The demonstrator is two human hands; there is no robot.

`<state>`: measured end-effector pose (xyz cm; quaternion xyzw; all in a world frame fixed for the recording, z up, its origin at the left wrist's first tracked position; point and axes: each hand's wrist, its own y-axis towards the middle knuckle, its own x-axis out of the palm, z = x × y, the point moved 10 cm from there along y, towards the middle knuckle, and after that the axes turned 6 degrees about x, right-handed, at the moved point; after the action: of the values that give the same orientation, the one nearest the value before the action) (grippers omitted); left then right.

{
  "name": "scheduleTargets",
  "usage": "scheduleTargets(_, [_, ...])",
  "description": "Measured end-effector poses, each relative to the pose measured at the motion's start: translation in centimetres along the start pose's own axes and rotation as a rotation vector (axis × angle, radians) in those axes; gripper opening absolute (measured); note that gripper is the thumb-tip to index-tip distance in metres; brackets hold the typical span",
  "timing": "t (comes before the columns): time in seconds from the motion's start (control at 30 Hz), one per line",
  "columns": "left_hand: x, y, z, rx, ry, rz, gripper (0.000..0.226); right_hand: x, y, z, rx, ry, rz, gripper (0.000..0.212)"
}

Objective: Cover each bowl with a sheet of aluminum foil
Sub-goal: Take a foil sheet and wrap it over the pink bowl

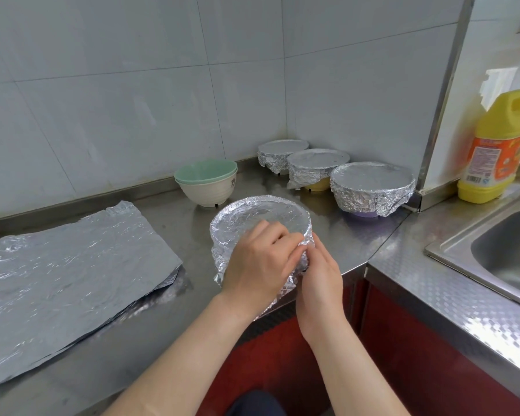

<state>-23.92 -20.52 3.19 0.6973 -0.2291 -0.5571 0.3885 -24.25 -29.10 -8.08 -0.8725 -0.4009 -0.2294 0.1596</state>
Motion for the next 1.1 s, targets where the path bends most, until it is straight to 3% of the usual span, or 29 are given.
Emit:
scheduleTargets(0.2, [0.0,-0.2,0.8,0.053,0.058,-0.010,0.015,0.5,-0.3,-0.9,-0.017,-0.043,0.023,0.019])
scheduleTargets(0.27, [-0.5,-0.2,0.4,-0.014,-0.023,-0.013,0.017,0.3,-0.3,-0.7,0.028,-0.106,0.041,0.042])
scheduleTargets(0.47, [-4.6,-0.8,-8.9,-0.495,-0.192,0.087,0.027,0.0,0.2,-2.8,0.063,-0.328,0.083,0.060])
scheduleTargets(0.6, [-0.3,-2.7,-14.5,-0.889,-0.454,-0.169,0.050,0.8,1.1,-2.8,0.086,-0.421,0.055,0.062])
scheduleTargets(0.67, [1.6,-3.8,-14.1,-0.925,-0.501,-0.264,0.047,1.3,1.5,-2.9,0.062,-0.471,0.065,0.048])
scheduleTargets(0.73, [1.5,-4.2,-13.6,-0.897,-0.417,-0.274,0.011,1.5,2.0,-2.8,0.046,-0.502,0.078,0.030])
scheduleTargets(0.77, [0.9,-4.0,-13.4,-0.872,-0.343,-0.268,0.007,1.4,2.3,-3.0,0.031,-0.511,0.088,0.025])
scheduleTargets(0.83, [-0.6,-4.3,-13.2,-0.836,-0.201,-0.299,0.011,1.4,2.3,-3.7,0.006,-0.565,0.088,0.031])
scheduleTargets(0.97, [-2.8,-5.5,-13.4,-0.843,0.027,-0.376,0.039,2.0,2.0,-5.1,0.004,-0.740,-0.002,0.047])
scheduleTargets(1.03, [-3.6,-5.5,-14.1,-0.865,0.052,-0.359,0.038,2.3,1.7,-5.5,0.061,-0.805,-0.050,0.050])
scheduleTargets(1.1, [-3.4,-5.5,-15.5,-0.925,-0.078,-0.280,0.038,2.7,2.4,-5.7,0.098,-0.798,-0.123,0.050])
